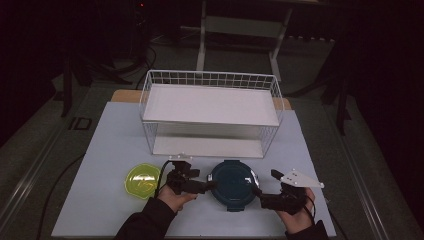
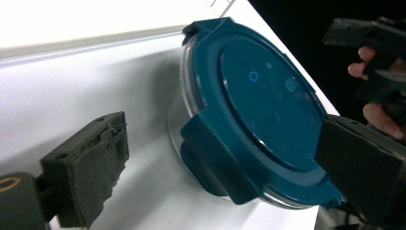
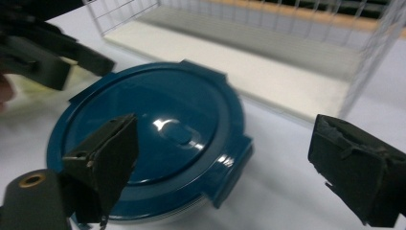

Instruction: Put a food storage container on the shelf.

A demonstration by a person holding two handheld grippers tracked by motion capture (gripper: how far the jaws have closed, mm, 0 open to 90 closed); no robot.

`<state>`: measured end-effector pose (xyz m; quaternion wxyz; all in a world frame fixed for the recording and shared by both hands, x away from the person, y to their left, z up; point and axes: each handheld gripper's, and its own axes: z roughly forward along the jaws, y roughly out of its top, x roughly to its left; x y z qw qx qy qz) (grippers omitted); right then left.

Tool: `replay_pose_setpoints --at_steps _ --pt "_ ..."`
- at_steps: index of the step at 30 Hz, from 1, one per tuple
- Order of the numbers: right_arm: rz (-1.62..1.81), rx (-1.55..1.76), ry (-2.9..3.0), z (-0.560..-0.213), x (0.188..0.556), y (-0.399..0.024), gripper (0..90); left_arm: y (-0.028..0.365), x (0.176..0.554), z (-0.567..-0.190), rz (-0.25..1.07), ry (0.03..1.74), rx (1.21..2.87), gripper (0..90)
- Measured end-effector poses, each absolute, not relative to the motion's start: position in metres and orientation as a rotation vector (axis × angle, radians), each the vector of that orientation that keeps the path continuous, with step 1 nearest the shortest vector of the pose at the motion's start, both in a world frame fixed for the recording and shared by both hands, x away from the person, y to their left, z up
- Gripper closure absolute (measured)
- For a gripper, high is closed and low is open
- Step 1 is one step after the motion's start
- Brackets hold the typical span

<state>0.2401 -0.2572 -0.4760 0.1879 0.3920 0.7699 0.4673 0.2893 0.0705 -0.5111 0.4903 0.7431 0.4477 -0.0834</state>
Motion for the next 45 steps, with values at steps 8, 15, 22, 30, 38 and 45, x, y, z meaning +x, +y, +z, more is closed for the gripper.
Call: replay_pose_setpoints --at_steps 8,15,22,30,38,45 --pt "1.306 1.141 2.164 -0.478 0.241 -0.257 9.8 0.07 0.296 -0.523 -0.351 1.213 1.759 27.9" --pt "1.306 1.139 2.175 -0.478 0.241 -0.255 10.0 0.077 0.301 -0.533 -0.631 1.247 1.663 46.2" --pt "1.314 1.188 2.192 -0.479 0.243 -0.26 13.8 0.077 0.302 -0.534 -0.638 1.222 1.665 48.5" --pt "1.358 1.32 2.267 -0.486 0.249 -0.272 21.6 0.075 0.296 -0.527 -0.575 1.148 1.694 52.1" --pt "1.381 1.406 2.34 -0.492 0.248 -0.28 36.7 0.076 0.289 -0.522 -0.539 1.095 1.738 53.2" --pt "1.468 1.459 2.431 -0.494 0.252 -0.283 48.1 0.076 0.284 -0.519 -0.502 1.033 1.773 53.8"
